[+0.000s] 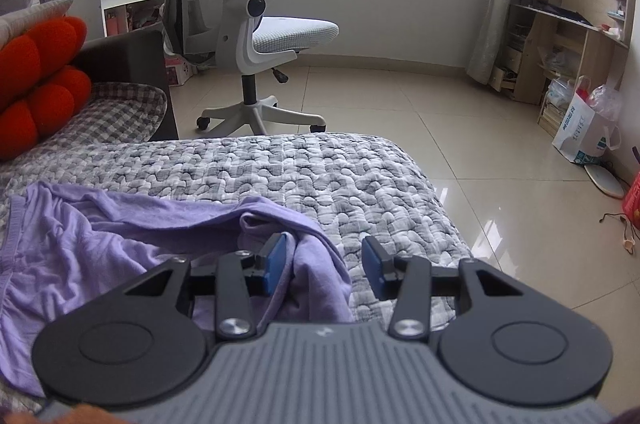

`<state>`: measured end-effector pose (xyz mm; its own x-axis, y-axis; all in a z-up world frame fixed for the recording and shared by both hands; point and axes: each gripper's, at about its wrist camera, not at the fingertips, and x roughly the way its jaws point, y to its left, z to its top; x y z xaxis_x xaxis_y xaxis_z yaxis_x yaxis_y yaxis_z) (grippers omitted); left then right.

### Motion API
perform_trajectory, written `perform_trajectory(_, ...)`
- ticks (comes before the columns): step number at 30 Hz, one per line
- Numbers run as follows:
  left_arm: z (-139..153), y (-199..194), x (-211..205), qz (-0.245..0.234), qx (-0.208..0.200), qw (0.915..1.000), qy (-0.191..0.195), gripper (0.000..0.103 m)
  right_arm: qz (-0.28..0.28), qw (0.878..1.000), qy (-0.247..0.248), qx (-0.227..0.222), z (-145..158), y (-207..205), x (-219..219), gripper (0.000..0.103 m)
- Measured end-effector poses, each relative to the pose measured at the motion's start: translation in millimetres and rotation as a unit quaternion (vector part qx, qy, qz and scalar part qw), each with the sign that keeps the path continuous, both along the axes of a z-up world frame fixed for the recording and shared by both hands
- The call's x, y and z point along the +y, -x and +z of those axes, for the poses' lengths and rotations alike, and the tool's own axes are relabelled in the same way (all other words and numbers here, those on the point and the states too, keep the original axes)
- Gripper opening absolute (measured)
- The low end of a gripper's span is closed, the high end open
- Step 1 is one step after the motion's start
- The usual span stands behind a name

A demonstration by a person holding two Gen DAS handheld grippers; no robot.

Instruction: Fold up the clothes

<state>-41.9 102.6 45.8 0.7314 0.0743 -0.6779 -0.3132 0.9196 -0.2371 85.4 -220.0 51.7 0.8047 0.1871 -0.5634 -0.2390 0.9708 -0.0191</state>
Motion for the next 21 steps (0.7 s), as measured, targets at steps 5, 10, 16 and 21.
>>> perform_trajectory(5, -27, 0, -36, -0.038, 0.034, 0.9985, -0.019, 0.082, 0.003, 1.000, -0.004, -0.006, 3, 4, -5, 0.050)
perform_trajectory(10, -44, 1, -61, -0.047, 0.042, 0.9942, -0.087, 0.077, 0.007, 1.000, -0.011, -0.006, 4, 6, -7, 0.050)
perform_trajectory(16, -36, 4, -42, -0.005, 0.028, 0.9966, -0.078, 0.024, 0.012, 1.000, -0.019, -0.008, 6, 7, -10, 0.050)
perform_trajectory(21, -15, 14, -17, 0.045, -0.011, 0.9950, -0.088, 0.023, 0.011, 1.000, -0.028, -0.007, 7, 7, -11, 0.050)
